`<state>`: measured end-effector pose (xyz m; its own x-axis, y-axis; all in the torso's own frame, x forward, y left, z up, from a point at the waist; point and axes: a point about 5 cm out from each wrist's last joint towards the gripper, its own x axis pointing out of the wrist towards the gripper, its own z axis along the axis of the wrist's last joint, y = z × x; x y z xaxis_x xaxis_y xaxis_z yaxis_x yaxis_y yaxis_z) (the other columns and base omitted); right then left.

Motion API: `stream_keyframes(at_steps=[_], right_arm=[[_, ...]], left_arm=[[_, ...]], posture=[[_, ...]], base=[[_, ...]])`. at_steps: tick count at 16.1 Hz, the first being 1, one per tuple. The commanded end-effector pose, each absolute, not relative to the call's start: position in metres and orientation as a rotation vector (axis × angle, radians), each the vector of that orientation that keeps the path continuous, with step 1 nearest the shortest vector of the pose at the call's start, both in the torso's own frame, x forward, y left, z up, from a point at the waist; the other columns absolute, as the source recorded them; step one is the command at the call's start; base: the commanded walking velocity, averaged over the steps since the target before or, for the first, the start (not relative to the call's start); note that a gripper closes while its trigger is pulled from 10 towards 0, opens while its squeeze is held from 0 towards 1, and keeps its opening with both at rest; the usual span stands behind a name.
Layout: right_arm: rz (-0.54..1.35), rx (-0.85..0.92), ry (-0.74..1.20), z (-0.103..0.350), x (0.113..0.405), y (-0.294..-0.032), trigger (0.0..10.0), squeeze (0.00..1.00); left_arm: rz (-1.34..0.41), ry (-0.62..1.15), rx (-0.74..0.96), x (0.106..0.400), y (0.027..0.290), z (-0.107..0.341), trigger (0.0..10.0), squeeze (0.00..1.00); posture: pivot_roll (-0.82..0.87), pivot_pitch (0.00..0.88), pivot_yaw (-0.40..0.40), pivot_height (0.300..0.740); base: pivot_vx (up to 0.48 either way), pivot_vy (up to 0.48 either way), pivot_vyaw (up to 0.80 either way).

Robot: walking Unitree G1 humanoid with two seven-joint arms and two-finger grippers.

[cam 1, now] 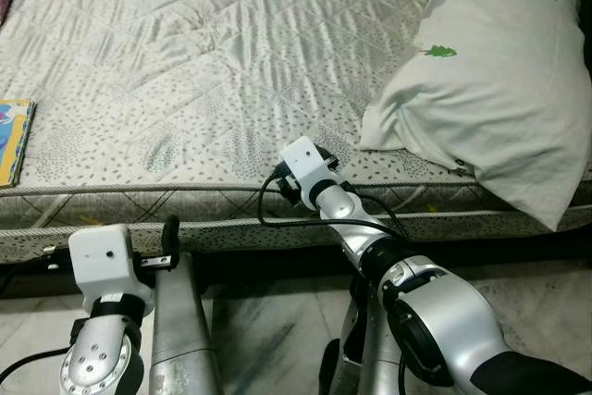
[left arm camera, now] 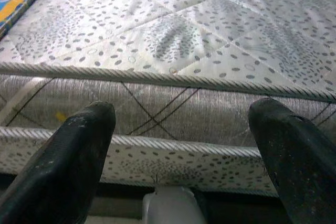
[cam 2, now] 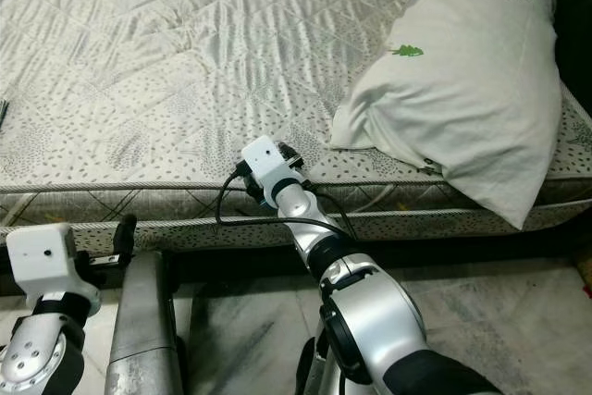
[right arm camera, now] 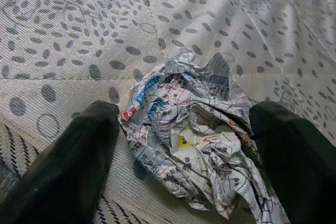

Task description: Clean up the room

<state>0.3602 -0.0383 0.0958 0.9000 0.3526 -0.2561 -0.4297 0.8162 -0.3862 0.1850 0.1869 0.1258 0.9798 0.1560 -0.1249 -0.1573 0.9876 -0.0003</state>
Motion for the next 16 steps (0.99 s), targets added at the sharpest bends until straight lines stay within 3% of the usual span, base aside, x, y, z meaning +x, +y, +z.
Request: stream_keyframes(at_steps=[1, 10, 16], right_arm=[[0.398, -0.466, 0.235, 0.086, 0.358, -0.048, 0.0, 0.00], [0.278, -0.179, 0.413, 0.070, 0.356, -0.073, 0.0, 0.00], [0.256, -0.025, 0.375, 0.079, 0.363, -0.085, 0.0, 0.00]], left_arm=[[0.157, 0.147, -0.007, 0.185, 0.187, 0.122, 10.0, 0.00], [0.140, 0.140, -0.023, 0.196, 0.183, 0.119, 10.0, 0.00], [0.118, 0.126, -0.030, 0.208, 0.181, 0.117, 10.0, 0.00]], posture=[[0.28, 0.162, -0.120, 0.471], [0.24, 0.137, -0.122, 0.471], [0.20, 0.089, -0.105, 0.471]], base=[[0.000, 0.000, 0.00], [0.000, 0.000, 0.00], [0.000, 0.000, 0.00]])
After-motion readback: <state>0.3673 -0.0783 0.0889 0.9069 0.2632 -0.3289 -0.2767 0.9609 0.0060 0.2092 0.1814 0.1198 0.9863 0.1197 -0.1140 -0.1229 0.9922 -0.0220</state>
